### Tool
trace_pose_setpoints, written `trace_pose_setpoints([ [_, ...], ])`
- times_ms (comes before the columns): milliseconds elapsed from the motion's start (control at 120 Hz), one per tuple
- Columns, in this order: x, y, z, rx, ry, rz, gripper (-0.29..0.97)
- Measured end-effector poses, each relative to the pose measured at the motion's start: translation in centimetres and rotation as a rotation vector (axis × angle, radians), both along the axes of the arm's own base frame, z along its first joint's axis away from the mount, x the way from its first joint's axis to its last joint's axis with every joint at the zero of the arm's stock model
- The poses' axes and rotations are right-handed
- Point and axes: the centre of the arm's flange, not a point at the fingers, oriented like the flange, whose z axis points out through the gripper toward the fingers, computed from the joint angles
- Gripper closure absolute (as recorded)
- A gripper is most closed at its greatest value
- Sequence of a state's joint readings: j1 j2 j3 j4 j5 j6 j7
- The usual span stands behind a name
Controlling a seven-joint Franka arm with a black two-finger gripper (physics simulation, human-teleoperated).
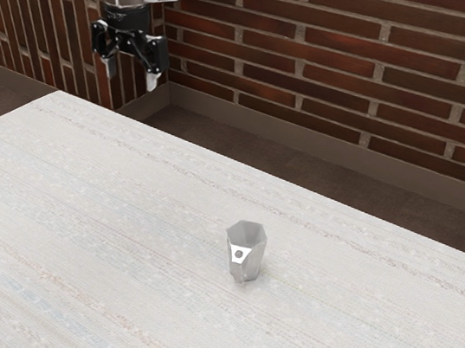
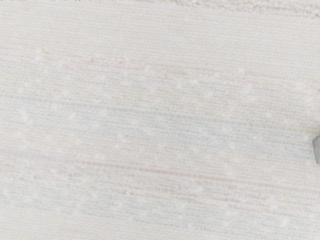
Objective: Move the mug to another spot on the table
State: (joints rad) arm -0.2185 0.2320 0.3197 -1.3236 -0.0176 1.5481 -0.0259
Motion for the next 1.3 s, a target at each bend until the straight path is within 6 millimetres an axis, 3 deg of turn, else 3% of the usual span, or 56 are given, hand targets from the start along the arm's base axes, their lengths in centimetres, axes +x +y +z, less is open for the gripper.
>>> trace_pose_setpoints([
  [317, -0.4, -0.8, -0.4, -0.012, 0.005, -0.008, 0.00],
  [400, -2.8, -3.4, -1.5, -0.040, 0.032, -0.005, 0.00],
  [492, -6.2, -7.0, -4.7, -0.071, 0.053, 0.004, 0.00],
  [608, -8.2, -11.2, -8.2, -0.086, 0.026, 0.019, 0.00],
  [833, -5.8, -17.2, -14.8, -0.059, -0.004, 0.160, 0.00],
  [1000, -5.1, -24.3, -18.4, -0.062, -0.043, 0.203, 0.00],
  [1200, -5.4, -27.6, -21.0, -0.079, -0.071, 0.292, 0.00],
  [1300, -4.7, -27.6, -23.9, -0.038, -0.094, 0.329, 0.00],
])
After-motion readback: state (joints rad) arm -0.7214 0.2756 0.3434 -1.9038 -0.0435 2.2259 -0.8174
